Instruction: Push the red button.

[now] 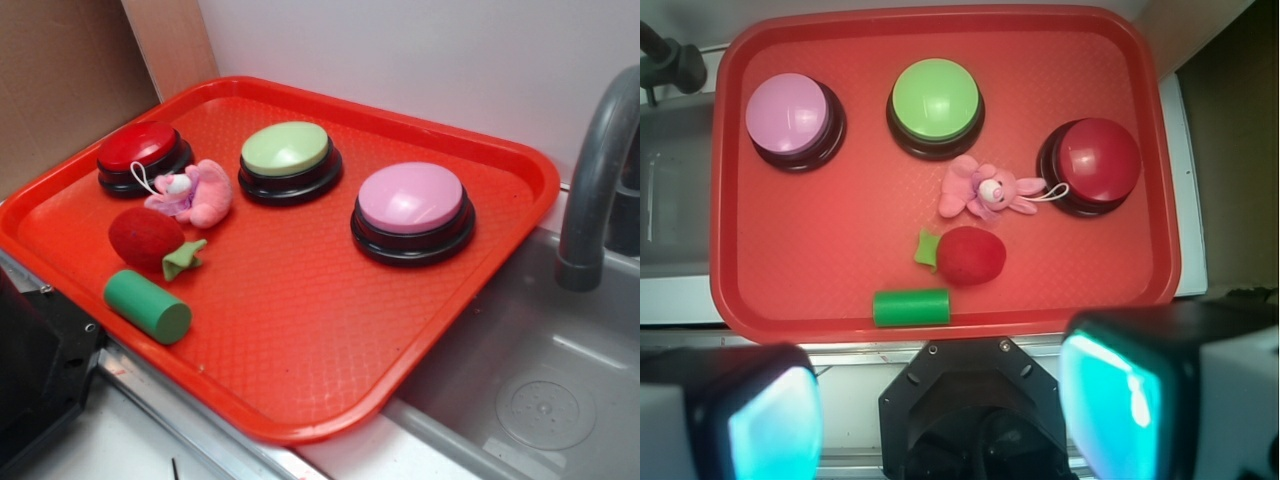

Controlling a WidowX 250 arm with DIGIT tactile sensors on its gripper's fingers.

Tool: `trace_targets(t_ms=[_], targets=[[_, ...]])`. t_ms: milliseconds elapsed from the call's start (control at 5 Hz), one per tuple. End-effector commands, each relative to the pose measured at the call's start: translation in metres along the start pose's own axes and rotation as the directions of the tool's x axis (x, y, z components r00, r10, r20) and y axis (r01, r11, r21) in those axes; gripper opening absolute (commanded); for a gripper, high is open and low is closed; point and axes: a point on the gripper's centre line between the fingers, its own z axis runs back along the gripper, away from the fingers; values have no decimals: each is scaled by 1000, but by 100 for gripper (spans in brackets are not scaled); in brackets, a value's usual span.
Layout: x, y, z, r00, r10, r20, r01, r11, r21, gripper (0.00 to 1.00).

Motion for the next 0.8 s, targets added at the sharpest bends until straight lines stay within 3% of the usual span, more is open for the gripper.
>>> trace_targets(t_ms=[0,200,400,600], targets=[[0,0,0,1000,0,0,0,1000,0,100],[48,35,-24,994,108,-9,-108,994,-7,100],[89,63,-42,964,258,67,-261,964,49,100],[90,100,-66,891,442,104,-449,891,60,100]])
